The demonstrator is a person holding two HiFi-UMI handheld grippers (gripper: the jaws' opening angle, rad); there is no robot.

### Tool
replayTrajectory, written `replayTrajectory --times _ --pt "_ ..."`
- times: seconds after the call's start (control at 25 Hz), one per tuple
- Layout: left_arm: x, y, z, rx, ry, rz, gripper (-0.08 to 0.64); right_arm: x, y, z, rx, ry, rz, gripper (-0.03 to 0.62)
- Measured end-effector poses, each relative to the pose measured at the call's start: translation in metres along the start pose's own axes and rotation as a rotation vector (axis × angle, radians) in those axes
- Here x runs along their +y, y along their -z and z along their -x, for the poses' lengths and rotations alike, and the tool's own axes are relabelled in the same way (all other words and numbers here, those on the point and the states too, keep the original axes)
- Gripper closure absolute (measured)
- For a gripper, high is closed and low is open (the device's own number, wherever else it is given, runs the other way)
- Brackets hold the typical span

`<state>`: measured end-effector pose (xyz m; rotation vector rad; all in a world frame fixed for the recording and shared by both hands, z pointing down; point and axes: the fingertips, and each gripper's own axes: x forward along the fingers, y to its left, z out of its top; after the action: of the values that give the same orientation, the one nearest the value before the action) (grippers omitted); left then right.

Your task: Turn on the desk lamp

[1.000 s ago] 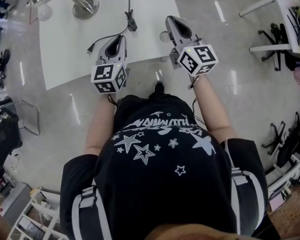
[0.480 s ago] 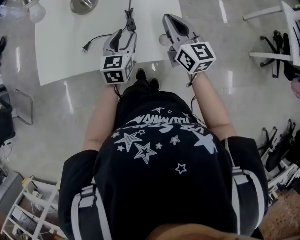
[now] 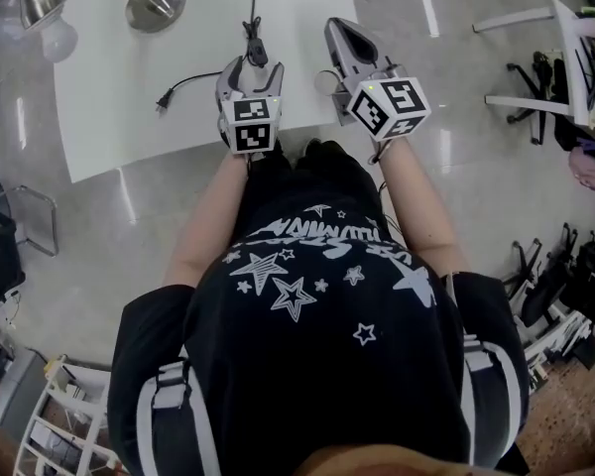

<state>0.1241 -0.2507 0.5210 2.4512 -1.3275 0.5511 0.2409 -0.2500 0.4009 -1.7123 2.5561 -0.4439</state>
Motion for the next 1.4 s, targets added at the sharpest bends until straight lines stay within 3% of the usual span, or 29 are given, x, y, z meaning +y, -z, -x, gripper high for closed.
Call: replayTrajectory --times 0.24,0.56,0.8,0.96,1.12,1.4 --pt "-0.005 0.01 -0.011 0.042 -0.067 -0.011 0.256 -0.015 0.012 -0.008 0.046 -0.055 -0.016 0.588" --pt "0.002 0.02 -0.026 0.065 -0.155 0.05 0.256 -0.005 0.035 -0.028 0.123 -0.165 -0.004 0.588" --pt "0.011 0.016 -0.03 0.028 -0.21 0.06 0.261 -0.002 0.04 -0.032 0.148 -0.194 0.002 0.588" --pt "0.016 0.011 -0.029 0.029 -0.237 0.036 0.34 -0.003 0.042 -0.035 0.16 -0.2 0.007 0.588" --pt "0.017 0.012 -0.029 0.032 -0.239 0.03 0.393 0.003 0.047 -0.042 0.182 -0.218 0.02 0.588" --pt "0.02 0.013 -0.024 0.036 -0.207 0.037 0.41 0.029 0.076 -0.067 0.3 -0.313 0.058 0.588"
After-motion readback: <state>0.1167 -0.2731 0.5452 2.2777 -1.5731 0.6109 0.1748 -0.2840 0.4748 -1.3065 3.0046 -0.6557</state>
